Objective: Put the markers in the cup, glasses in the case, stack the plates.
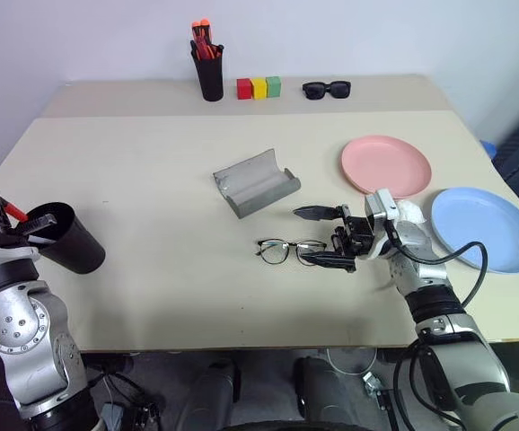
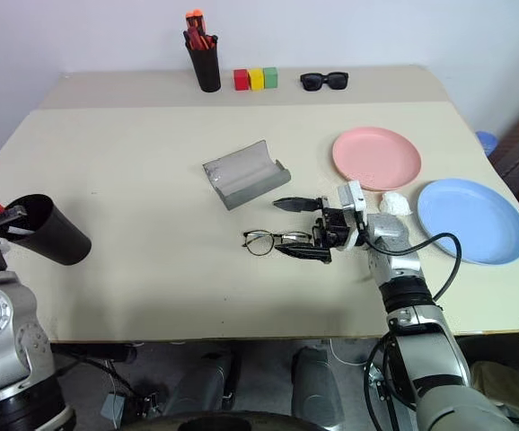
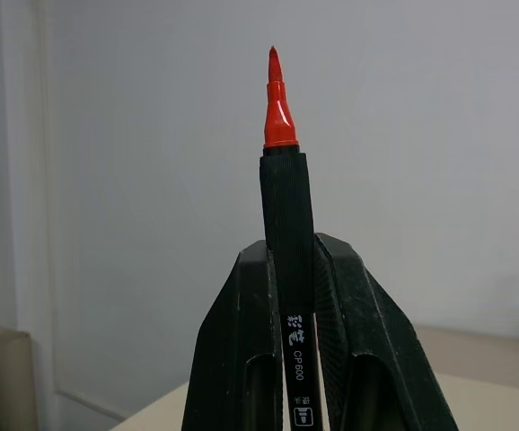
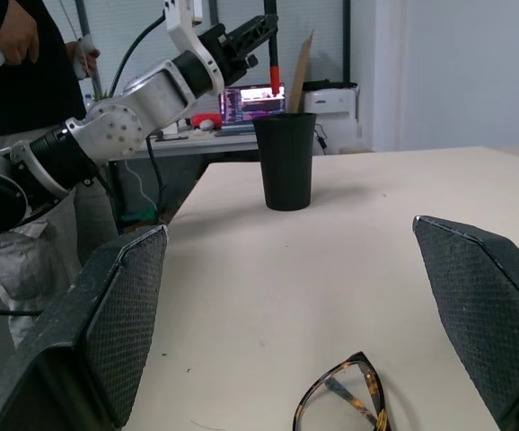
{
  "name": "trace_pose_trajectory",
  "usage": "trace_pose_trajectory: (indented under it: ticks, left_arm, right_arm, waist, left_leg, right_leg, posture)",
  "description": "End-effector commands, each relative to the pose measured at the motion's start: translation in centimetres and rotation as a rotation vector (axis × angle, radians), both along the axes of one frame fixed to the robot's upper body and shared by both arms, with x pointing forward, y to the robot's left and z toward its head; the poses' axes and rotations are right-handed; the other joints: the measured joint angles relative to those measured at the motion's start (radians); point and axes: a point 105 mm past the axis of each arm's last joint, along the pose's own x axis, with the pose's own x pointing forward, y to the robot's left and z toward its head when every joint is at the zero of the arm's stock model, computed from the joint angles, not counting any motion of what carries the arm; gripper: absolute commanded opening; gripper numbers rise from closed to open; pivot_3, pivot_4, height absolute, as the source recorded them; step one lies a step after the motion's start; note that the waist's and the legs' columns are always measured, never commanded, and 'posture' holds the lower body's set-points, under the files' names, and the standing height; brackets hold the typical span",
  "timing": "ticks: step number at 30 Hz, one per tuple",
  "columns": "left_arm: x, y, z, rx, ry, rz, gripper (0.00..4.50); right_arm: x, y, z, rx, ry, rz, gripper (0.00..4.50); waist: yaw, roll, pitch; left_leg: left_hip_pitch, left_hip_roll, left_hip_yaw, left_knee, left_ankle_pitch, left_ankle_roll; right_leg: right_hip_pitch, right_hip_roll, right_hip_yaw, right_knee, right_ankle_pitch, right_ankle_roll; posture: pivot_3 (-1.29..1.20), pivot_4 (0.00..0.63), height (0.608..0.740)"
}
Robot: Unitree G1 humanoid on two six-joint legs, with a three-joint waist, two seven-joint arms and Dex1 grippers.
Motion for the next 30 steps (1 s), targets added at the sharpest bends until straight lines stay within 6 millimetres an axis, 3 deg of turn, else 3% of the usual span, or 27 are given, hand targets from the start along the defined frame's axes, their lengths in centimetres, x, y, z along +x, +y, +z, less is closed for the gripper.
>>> trace_pose_trajectory:
  ticks: [1,18,27,30]
  left_arm:
    - [-0.2,-0.2,0.1,0.026,-0.018,0.011,0.02]
    - [0.3,-0.3,-2.9,0.003,0.049,-0.010,0.02]
    - [0.0,0.0,-3.3,0.001,0.060,-0.008,4.33]
    - [0.1,-0.2,-3.0,-0.009,0.041,-0.031,4.43]
  right_arm:
    - [0.1,0.3,2.0,0.028,-0.066,0.008,4.50]
    - [0.3,0.7,3.0,0.034,-0.076,-0.010,4.50]
    - [0.6,0.8,3.4,0.040,-0.082,-0.025,4.50]
    - [0.6,1.0,3.7,0.044,-0.085,-0.032,4.50]
  waist:
    - [0.001,0.000,0.000]
    - [0.001,0.000,0.000]
    - [0.001,0.000,0.000]
    - [0.001,0.000,0.000]
  left_leg:
    - [0.000,0.000,0.000,0.000,0.000,0.000]
    - [0.000,0.000,0.000,0.000,0.000,0.000]
    - [0.000,0.000,0.000,-0.001,0.000,0.000]
    - [0.000,0.000,0.000,-0.001,0.000,0.000]
  right_leg:
    - [0.000,0.000,0.000,0.000,0.000,0.000]
    - [0.000,0.000,0.000,-0.001,0.000,0.000]
    - [0.000,0.000,0.000,-0.002,0.000,0.000]
    - [0.000,0.000,0.000,-0.002,0.000,0.000]
  posture:
    - [0.00,0.150,0.740]
    - [0.00,0.150,0.740]
    - [0.00,0.150,0.740]
    - [0.00,0.150,0.740]
